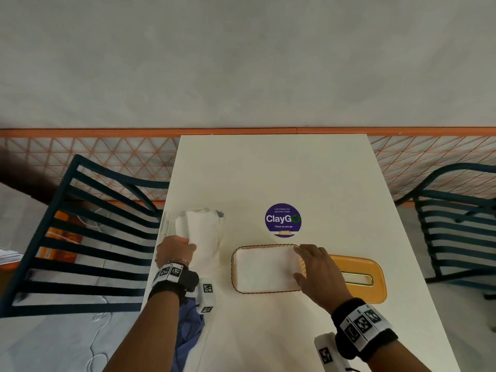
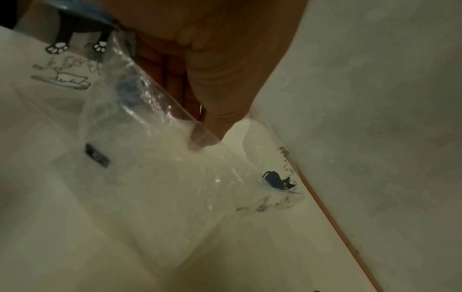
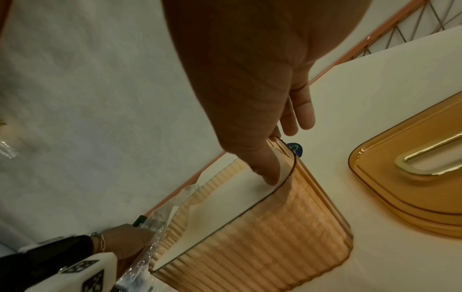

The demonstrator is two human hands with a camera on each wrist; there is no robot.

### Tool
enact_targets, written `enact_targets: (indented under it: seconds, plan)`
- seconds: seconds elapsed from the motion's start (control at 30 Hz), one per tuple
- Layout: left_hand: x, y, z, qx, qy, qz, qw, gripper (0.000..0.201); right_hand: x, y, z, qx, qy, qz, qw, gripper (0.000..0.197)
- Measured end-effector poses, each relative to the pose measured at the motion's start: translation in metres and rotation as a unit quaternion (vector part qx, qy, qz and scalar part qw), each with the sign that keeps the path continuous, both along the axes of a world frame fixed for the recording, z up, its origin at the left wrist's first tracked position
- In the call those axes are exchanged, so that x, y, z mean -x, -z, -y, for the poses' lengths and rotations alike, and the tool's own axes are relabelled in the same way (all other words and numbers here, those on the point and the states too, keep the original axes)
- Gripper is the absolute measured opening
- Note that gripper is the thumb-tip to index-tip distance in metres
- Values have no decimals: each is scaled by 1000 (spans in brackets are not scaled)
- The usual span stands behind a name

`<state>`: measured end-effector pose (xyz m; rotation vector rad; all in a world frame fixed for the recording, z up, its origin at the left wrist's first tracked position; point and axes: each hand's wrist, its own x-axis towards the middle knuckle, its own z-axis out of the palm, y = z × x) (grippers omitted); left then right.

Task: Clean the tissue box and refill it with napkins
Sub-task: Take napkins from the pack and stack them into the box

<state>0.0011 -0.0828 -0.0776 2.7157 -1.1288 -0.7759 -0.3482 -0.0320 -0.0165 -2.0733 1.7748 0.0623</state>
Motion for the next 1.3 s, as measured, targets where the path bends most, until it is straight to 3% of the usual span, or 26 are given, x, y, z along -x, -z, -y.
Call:
enact_targets:
  seconds: [0.3, 0.57, 0.73, 0.8, 0.9, 1.03, 1.17, 1.23, 1.3]
  plan:
    - [2, -8, -4, 7, -30, -23, 999, 24, 1, 1, -3, 4, 2, -4, 1000, 70]
    - [0, -3, -4, 77, -103, -159, 979, 39, 2, -6, -1, 20, 15, 20, 999, 70]
    - [6, -48, -12, 175, -119, -153, 965, 37, 4, -22, 8, 40, 47, 87, 994, 74]
    - [12, -79, -21, 223, -73, -144, 961, 36, 3, -31, 13, 46, 53, 121, 990, 77]
    - [22, -126, -35, 266, 57, -108, 956, 36, 1, -44, 19, 35, 53, 174, 983, 87]
    - [48, -171, -51, 232, 259, -103, 932, 40, -6, -52, 22, -46, 56, 264, 962, 119]
    - [82, -169, -55, 204, 406, -63, 889, 33, -6, -52, 21, -78, 45, 323, 942, 143]
    - [98, -153, -55, 216, 442, -36, 870, 28, -1, -47, 18, -84, 50, 336, 937, 143]
    - [113, -137, -56, 232, 457, -21, 858, 25, 8, -40, 15, -91, 52, 327, 939, 130]
